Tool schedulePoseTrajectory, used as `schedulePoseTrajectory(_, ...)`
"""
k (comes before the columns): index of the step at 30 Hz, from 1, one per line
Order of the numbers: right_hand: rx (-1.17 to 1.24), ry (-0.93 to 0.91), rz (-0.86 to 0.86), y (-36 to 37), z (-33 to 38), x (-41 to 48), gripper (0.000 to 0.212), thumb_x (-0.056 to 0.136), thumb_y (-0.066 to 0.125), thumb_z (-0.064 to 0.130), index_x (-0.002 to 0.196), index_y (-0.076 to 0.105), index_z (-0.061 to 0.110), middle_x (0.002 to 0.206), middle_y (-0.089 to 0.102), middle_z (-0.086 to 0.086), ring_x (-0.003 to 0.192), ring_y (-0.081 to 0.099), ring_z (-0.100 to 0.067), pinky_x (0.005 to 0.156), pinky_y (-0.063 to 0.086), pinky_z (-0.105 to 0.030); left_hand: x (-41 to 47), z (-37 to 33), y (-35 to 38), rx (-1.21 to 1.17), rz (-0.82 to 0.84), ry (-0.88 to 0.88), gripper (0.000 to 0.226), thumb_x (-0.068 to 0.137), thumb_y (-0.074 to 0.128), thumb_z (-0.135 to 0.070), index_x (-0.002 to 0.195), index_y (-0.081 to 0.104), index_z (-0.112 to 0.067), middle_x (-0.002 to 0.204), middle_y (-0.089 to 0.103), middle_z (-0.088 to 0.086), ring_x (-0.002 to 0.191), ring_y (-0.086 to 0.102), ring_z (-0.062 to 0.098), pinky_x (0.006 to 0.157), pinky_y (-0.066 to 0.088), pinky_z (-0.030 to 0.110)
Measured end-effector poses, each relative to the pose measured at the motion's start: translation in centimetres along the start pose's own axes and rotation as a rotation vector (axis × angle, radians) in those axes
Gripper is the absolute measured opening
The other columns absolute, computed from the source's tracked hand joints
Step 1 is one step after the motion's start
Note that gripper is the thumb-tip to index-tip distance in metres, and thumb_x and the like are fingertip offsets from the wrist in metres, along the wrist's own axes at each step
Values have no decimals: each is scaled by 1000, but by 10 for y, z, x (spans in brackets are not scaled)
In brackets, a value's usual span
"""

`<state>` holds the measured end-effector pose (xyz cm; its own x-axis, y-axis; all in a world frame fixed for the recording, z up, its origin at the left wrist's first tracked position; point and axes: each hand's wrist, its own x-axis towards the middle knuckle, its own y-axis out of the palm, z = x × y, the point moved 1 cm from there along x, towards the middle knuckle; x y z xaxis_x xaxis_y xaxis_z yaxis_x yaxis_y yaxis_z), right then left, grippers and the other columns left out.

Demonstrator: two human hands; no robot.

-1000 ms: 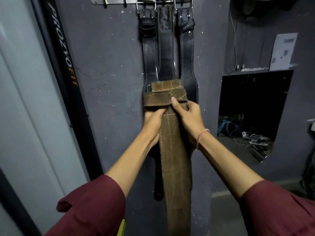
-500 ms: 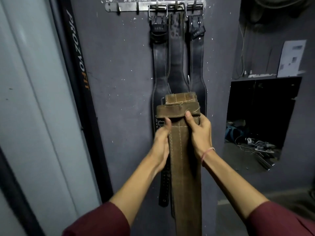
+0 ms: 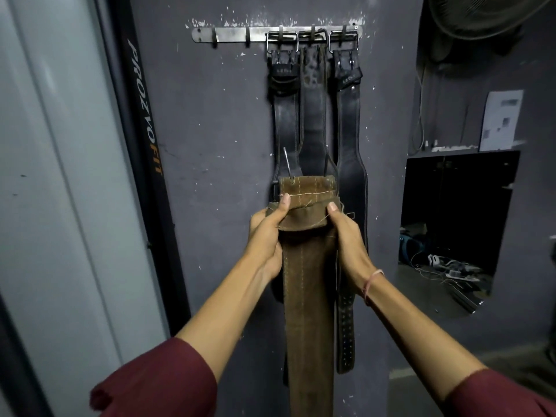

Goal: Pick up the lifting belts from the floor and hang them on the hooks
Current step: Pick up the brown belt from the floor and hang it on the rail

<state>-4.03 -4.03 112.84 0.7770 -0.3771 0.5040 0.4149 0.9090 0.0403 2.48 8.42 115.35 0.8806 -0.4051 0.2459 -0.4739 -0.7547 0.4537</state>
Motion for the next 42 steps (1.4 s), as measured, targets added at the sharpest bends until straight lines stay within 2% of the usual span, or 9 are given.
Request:
schedulePoseTrajectory(3,22,-60,55,4,8,9,18,84,58,24,99,67,18,98,70,2,95,64,-12,87,48,-33,4,-5,-8,13,-34,17,23,92,64,-23,102,69,-3,86,77,8,81,74,20,66,58,27)
schedulePoseTrajectory(7,147,16,182,10,21,17,40,90,47,34,117,65,10,112,69,-8,106,64,-24,90,48,-35,11,-5,-20,12,-23,48,22,91,65,-20,103,68,-1,93,75,12,87,72,24,85,57,37)
schedulePoseTrajectory(12,-40,-1,-247,35,11,50,55,99,42,50,99,73,5,93,76,-12,92,72,-24,86,56,-38,23,-11,-26,117,107,30,21,91,62,-15,106,70,-3,96,75,12,89,72,23,77,57,29)
schedulePoseTrajectory(15,-72,-92,-339,41,-1,68,48,98,48,45,92,70,3,85,74,-10,82,70,-20,77,54,-33,43,-26,-26,266,144,22,45,97,53,-43,113,70,-5,102,75,13,96,72,25,85,57,32)
schedulePoseTrajectory(24,-85,-182,-164,50,2,165,42,103,40,33,96,64,-1,97,71,-20,95,67,-33,86,52,-41,124,-46,-1,540,-305,550,43,106,30,-37,85,59,-12,76,64,1,71,60,15,67,48,30)
schedulePoseTrajectory(28,-125,-319,-194,51,27,219,43,105,35,27,66,51,21,66,57,4,62,55,-1,62,43,-19,170,-65,16,553,-490,703,45,107,31,-34,83,61,-11,72,61,-1,69,58,15,62,41,29)
schedulePoseTrajectory(30,-164,-388,-223,54,43,246,43,105,36,22,62,45,26,62,48,11,58,45,1,56,35,-20,194,-79,22,581,-524,794,46,107,29,-34,81,60,-10,70,60,-1,71,59,19,66,43,31)
schedulePoseTrajectory(36,-159,-549,-311,64,96,326,31,102,41,22,80,59,11,70,57,1,68,51,-13,62,34,-30,266,-150,52,731,-611,995,48,108,27,-25,63,37,-11,58,40,-5,52,37,4,62,26,26)
schedulePoseTrajectory(42,-187,-522,-395,72,142,393,44,102,40,19,58,37,16,55,35,5,62,37,-21,56,16,-28,320,-215,77,851,-652,977,55,108,25,-26,64,48,-2,84,61,20,85,56,34,65,27,31)
